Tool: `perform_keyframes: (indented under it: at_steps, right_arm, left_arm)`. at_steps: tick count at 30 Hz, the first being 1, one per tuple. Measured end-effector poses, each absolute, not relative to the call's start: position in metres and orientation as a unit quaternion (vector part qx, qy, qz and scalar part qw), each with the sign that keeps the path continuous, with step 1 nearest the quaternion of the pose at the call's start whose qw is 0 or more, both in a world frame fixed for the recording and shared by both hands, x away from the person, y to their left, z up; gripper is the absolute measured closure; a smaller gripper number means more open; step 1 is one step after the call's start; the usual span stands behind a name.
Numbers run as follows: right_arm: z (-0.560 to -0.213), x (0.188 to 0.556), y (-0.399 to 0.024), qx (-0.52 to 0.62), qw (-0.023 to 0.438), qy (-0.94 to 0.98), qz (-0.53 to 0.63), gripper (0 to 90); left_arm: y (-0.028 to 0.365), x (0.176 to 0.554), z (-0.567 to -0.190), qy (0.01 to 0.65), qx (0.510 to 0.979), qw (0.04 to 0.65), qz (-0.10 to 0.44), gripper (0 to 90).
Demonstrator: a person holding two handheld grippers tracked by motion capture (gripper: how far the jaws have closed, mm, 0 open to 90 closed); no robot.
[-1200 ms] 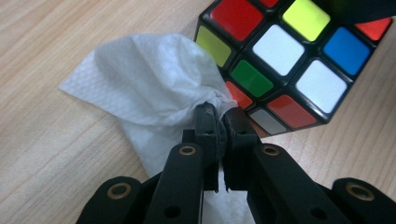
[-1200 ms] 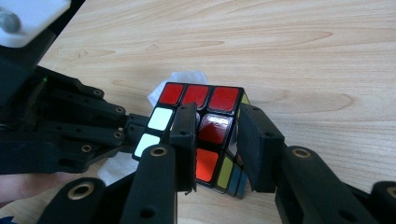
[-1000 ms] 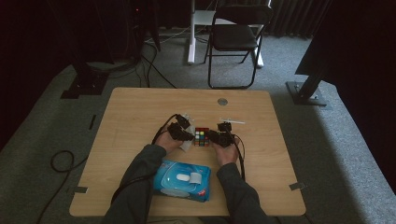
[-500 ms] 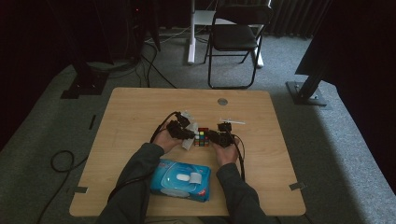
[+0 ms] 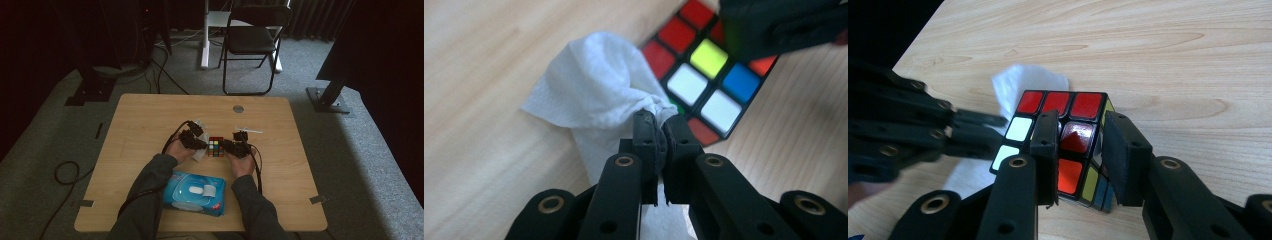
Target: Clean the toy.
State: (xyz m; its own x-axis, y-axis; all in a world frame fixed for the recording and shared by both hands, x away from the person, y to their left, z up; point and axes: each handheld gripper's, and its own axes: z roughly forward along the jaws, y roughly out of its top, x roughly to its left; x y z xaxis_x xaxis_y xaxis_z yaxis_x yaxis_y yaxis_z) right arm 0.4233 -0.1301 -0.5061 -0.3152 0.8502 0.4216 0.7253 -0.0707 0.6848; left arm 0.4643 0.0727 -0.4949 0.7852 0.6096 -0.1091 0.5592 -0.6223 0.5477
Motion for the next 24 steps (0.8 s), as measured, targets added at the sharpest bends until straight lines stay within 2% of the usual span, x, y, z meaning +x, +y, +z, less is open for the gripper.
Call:
perform_keyframes:
  at_steps: [5,15,24]
  right_arm:
    - [-0.506,0.423,-0.13,0.582,0.071,0.678,0.444,68.7]
    - [-0.506,0.423,-0.13,0.583,0.073,0.675,0.445,68.8]
    - [-0.507,0.422,-0.13,0.584,0.07,0.673,0.448,68.8]
  left_arm:
    - [0.076,0.468,-0.499,0.325,0.897,0.297,0.027,86.4]
    - [0.074,0.473,-0.517,0.334,0.901,0.275,-0.009,86.2]
    - [0.073,0.466,-0.51,0.316,0.908,0.275,0.019,86.3]
